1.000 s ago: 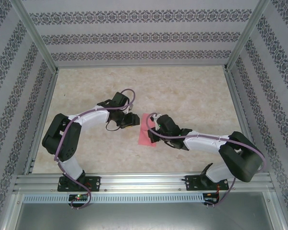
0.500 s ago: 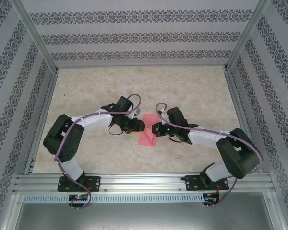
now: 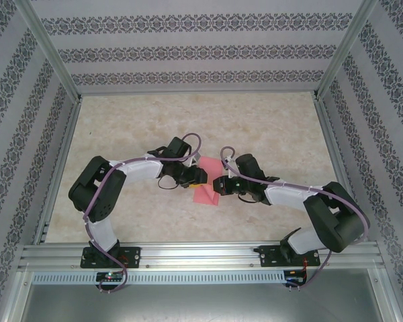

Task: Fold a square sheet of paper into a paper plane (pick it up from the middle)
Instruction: Fold the triangle a second time at the center of the table.

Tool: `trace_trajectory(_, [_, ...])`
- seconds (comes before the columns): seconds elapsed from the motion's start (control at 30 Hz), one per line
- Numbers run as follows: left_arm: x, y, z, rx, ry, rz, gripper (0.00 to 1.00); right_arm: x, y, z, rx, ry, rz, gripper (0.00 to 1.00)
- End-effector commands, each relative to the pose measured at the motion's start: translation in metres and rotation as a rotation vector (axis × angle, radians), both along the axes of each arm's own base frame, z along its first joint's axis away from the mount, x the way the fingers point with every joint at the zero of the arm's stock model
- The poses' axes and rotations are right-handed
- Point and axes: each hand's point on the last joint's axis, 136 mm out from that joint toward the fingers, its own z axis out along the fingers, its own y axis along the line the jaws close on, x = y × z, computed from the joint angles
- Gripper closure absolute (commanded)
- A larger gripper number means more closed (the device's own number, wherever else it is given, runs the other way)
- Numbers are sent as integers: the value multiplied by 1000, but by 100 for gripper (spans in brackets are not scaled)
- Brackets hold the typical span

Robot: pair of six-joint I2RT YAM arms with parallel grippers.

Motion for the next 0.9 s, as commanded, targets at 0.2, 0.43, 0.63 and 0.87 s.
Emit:
trace_trajectory(0.2, [6,-10,0,-67,37,124,46,-7,11,18,1,-129,24,80])
trace_trajectory(0.43, [9,-12,-1,-71,54,148,46,-18,11,20,-109,-267,27,54])
trace_trajectory(0.63, [8,-14,-2,-81,70,147,52,-30,6,30,-282,-485,35,34])
trace_trajectory(0.87, [9,-20,3,-105,86,130,59,-39,9,33,-605,-731,118,33])
